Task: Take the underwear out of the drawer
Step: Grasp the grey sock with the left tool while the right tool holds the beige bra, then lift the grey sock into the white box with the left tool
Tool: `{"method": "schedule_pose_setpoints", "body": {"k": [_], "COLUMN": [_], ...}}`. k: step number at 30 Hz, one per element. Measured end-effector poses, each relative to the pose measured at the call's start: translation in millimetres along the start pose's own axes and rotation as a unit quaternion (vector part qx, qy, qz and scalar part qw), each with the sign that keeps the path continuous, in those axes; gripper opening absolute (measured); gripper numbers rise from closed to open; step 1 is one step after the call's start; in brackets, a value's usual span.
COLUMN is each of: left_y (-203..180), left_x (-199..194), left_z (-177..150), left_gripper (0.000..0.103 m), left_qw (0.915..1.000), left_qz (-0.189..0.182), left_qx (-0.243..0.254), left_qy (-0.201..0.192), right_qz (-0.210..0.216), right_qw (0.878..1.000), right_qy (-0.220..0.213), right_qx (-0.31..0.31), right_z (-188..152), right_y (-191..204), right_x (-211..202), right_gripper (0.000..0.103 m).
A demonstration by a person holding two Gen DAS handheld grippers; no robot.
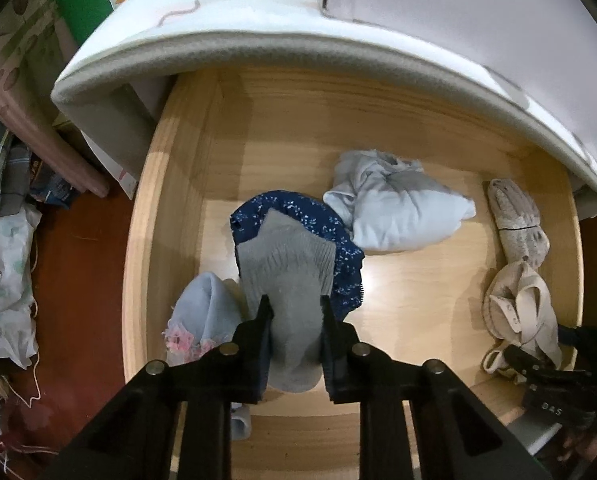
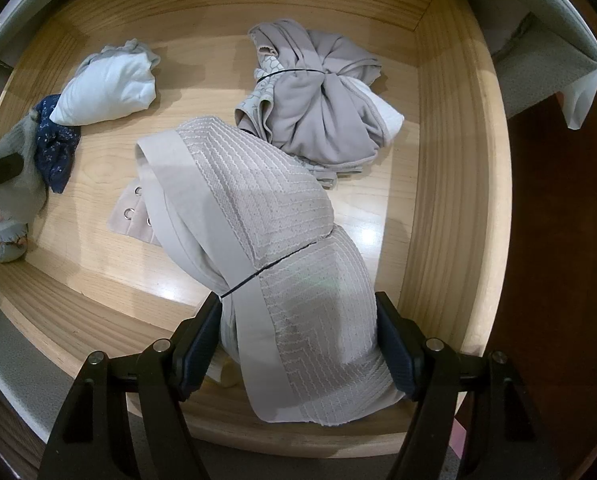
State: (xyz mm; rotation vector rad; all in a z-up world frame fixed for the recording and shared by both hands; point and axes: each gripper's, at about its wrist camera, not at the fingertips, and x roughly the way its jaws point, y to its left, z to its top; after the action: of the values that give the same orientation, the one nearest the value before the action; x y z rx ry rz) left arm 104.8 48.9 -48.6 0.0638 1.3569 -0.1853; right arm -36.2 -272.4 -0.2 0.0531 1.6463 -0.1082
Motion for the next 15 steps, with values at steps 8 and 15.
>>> {"method": "schedule_pose_setpoints", "body": {"k": [8, 15], "left_y": [1, -2], "left_x": [-32, -57], "left_z": [-6, -15], "left_gripper": [0.02, 0.02], "left_qw": [0.9994, 0.9983], "left_qz": [-0.015, -0.015], "left_qx": [0.015, 0.034], "left_qy": [-0.026, -0.045], "right_qz": [0.0, 0.0], "right_qw": [1.0, 1.0], "right_qy": [0.0, 0.0], "right_qx": [0.0, 0.001], "right_z": [0, 0], "right_y": [0, 0], "right_x": [0, -1], "right_gripper": [0.07, 0.069]}}
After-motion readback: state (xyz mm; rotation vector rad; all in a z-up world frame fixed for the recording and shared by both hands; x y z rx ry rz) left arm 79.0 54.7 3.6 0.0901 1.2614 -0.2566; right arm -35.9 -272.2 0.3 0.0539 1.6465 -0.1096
